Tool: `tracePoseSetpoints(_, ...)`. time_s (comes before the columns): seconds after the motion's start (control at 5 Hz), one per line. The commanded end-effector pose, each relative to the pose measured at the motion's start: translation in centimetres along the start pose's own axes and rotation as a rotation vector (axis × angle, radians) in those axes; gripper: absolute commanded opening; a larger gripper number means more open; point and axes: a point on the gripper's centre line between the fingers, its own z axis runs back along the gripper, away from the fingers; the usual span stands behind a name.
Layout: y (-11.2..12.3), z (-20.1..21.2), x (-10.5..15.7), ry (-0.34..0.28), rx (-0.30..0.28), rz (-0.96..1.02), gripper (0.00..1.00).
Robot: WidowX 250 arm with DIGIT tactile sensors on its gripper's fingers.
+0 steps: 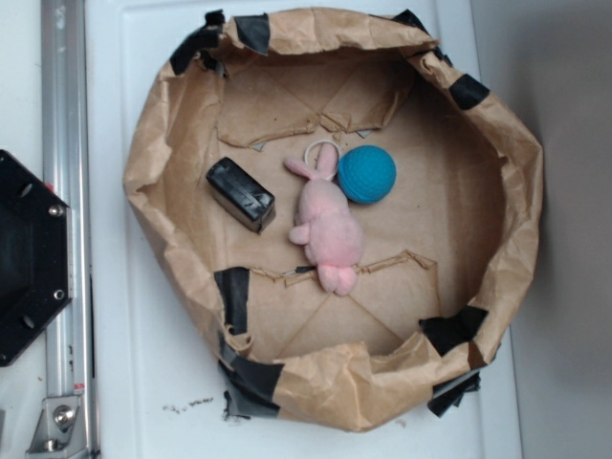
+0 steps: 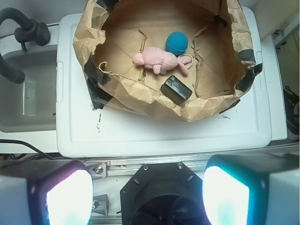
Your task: Grab the black box.
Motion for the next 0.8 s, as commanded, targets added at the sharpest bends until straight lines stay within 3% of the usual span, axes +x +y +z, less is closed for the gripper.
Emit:
tracePoseSetpoints(0.0,0.0,0.0,0.0,0.0,0.0,0.0,1.0)
tracePoseSetpoints(0.2,3.8,-2.9,4.8,0.047,-0.005,-0.12,1.0)
tracePoseSetpoints(0.4,6.8,-4.7,9.4,0.133,0.061,-0.09,1.0)
tracePoseSetpoints(0.6,9.2,-7.1,13.6,0.146,0.055,-0.177,1.0)
